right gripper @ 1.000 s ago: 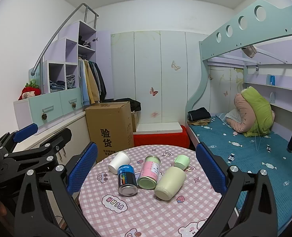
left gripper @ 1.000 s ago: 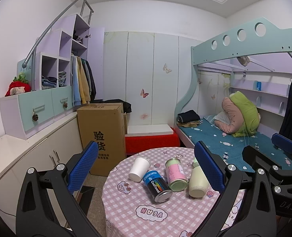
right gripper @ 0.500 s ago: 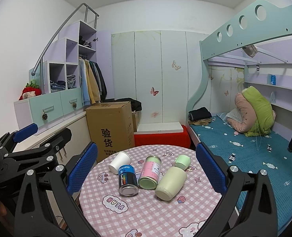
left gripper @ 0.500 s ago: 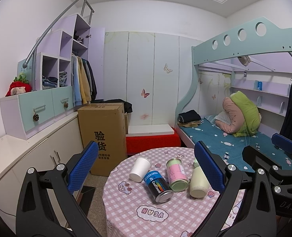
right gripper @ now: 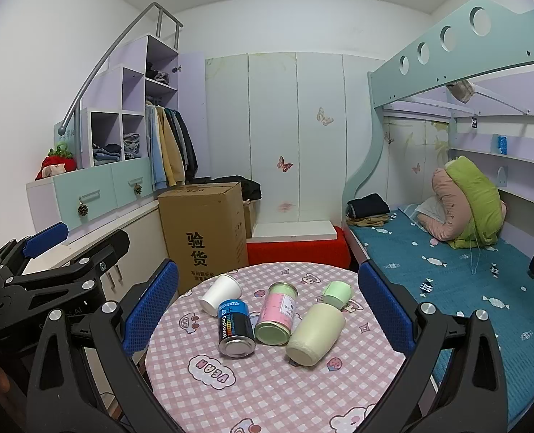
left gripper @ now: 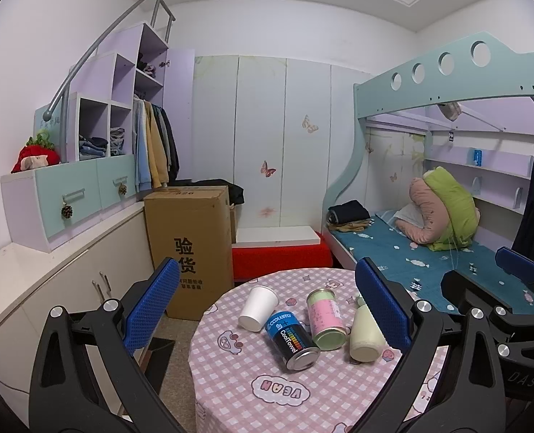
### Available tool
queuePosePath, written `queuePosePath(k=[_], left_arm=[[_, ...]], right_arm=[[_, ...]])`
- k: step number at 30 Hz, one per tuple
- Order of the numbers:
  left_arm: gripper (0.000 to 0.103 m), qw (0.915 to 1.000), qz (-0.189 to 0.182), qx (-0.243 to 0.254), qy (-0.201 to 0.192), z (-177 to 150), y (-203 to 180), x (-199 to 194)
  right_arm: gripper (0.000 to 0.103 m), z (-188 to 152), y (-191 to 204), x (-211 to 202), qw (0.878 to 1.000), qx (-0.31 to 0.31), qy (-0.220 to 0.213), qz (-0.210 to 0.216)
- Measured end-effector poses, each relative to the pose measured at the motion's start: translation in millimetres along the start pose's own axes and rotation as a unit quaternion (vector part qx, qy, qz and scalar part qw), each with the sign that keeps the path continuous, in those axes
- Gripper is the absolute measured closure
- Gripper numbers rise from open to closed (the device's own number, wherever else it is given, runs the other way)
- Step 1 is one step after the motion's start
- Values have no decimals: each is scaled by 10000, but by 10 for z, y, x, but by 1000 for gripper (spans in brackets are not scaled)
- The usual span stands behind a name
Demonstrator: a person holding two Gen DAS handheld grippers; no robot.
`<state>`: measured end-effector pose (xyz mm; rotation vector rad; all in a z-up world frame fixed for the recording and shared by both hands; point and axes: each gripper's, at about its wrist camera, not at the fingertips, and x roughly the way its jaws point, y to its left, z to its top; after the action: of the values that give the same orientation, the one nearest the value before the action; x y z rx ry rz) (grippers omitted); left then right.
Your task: Flip cup upright
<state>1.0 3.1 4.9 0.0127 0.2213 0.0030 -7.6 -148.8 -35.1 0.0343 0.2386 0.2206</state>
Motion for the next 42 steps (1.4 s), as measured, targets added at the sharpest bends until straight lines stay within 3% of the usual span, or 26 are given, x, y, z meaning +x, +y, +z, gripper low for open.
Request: queuePosePath(k=[24, 42], left_arm=[[5, 9999, 37, -20, 163, -175, 14, 282], [5, 9966, -48, -209, 800, -359, 122, 812]], right_arm=[[7, -110, -51, 243, 9998, 76, 195, 18], [7, -265, -154, 701, 9979, 194, 610, -3]])
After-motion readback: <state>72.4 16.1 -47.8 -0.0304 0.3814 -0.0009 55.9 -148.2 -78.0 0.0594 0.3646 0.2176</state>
